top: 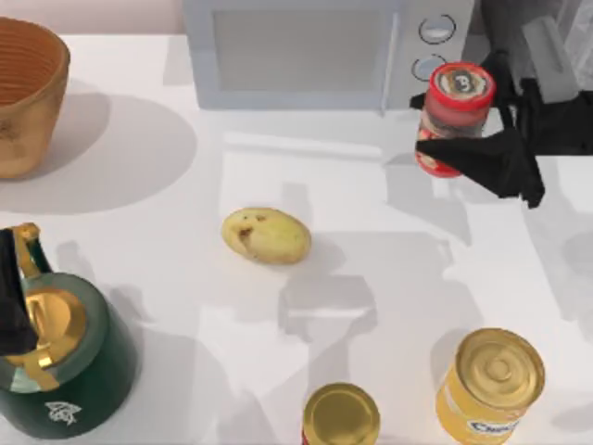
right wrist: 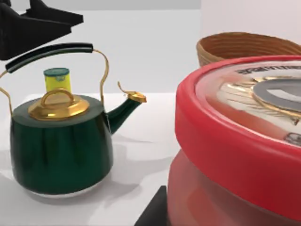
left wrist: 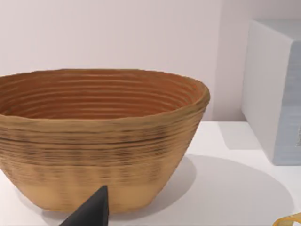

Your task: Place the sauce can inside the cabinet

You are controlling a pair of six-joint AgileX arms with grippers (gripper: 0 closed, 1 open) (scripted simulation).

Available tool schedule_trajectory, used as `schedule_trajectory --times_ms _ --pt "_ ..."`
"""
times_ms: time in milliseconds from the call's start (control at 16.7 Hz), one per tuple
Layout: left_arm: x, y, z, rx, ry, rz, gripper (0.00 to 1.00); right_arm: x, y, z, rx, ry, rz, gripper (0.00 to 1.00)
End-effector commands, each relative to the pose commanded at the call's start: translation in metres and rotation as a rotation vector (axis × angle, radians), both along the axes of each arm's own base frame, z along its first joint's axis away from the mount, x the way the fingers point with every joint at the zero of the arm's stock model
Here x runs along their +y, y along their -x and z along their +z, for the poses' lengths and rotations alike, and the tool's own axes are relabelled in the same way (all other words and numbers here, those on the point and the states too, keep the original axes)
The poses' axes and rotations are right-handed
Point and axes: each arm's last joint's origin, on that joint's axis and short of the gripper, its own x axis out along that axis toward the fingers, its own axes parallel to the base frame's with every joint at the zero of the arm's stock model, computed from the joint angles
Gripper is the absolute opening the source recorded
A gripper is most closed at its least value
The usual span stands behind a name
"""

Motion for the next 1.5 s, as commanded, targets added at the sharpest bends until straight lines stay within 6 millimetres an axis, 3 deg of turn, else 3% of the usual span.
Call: schedule_trajectory --times_ms 240,480,720,1020,1500 --pt "0.000 0.000 0.000 0.000 0.000 0.000 1.00 -0.002 0.001 0.000 0.012 0.000 -0.011 0.00" --pt "0.000 0.000 0.000 0.000 0.000 0.000 1.00 -0.021 0.024 0.006 0.122 0.002 -0.134 0.00" --pt "0.000 0.000 0.000 0.000 0.000 0.000 1.00 -0.038 0.069 0.042 0.129 -0.003 -0.336 0.00" --pt "0.000 0.000 0.000 0.000 0.000 0.000 1.00 -0.046 0.146 0.092 -0.002 -0.038 -0.576 0.00" --pt "0.000 0.000 0.000 0.000 0.000 0.000 1.00 -0.053 0.226 0.088 -0.083 -0.063 -0.918 0.00"
